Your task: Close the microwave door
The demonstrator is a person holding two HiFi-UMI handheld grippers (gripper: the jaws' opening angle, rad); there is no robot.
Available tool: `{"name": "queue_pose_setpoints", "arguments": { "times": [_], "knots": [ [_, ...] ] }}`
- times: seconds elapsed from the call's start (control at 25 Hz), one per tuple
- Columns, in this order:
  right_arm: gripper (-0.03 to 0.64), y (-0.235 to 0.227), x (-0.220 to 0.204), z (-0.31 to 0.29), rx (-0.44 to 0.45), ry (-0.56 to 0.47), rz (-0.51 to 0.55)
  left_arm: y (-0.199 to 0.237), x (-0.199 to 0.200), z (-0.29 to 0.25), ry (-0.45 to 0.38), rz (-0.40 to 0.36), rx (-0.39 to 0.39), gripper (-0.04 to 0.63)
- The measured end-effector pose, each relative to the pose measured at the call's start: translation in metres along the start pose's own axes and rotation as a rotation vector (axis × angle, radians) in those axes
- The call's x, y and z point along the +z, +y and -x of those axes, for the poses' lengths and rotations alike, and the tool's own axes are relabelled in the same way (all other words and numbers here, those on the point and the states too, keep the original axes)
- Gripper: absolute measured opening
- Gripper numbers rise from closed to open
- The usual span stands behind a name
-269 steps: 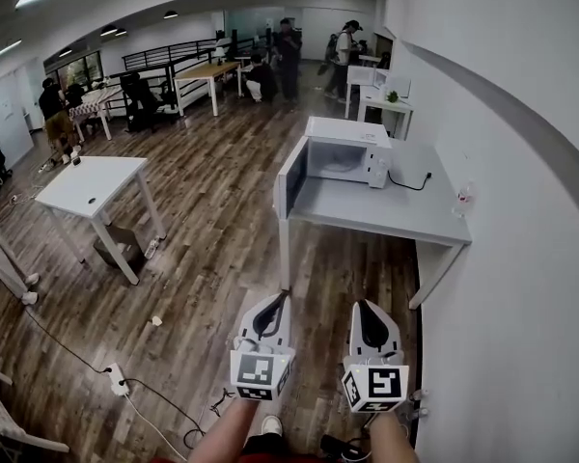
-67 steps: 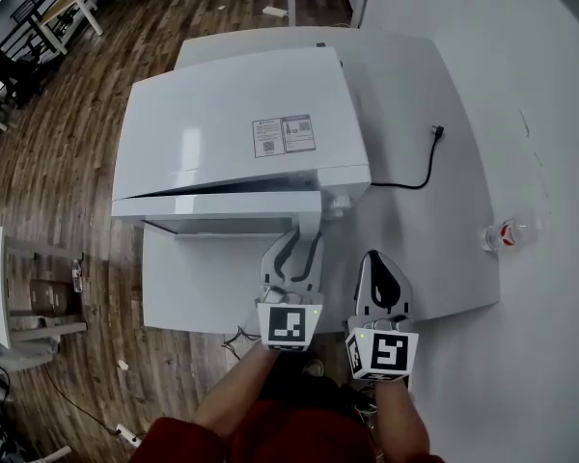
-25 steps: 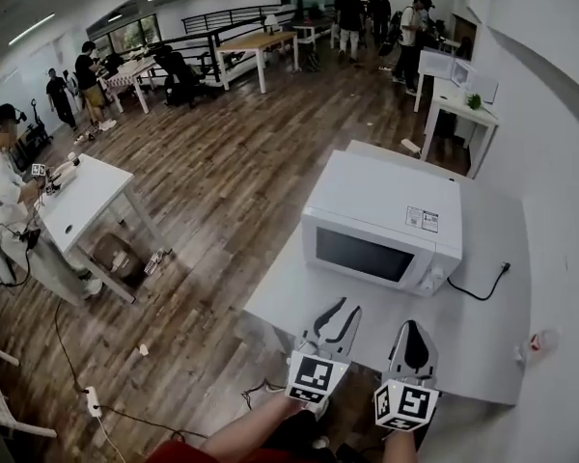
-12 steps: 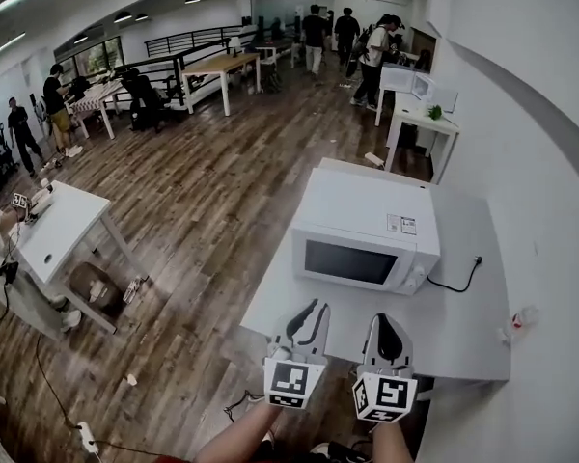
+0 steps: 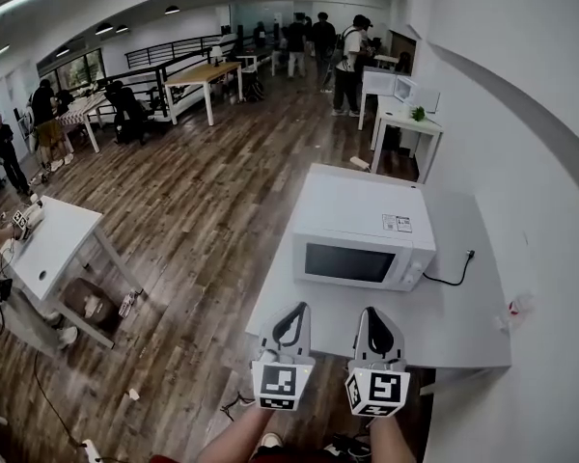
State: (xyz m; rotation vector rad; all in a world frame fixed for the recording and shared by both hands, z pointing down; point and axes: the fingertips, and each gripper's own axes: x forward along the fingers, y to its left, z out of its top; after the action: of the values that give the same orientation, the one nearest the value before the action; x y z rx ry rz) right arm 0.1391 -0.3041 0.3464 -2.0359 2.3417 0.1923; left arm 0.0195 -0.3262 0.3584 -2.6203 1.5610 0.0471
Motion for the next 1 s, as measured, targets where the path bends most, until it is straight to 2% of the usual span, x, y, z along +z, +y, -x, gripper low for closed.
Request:
{"name": "queue_pose_setpoints", "arguments": {
  "times": [0.2, 1.0],
  "knots": [
    [0.029, 0.01, 0.003, 0.002, 0.023, -0.01, 0.013, 0.01, 0.0, 0.007, 0.007, -0.006, 0.036, 0.026],
    [0.029, 0.02, 0.015, 0.011, 0.071, -0.014, 0.059, 0.01, 0.002, 0.019, 0.009, -0.022, 0.06, 0.026]
  ]
}}
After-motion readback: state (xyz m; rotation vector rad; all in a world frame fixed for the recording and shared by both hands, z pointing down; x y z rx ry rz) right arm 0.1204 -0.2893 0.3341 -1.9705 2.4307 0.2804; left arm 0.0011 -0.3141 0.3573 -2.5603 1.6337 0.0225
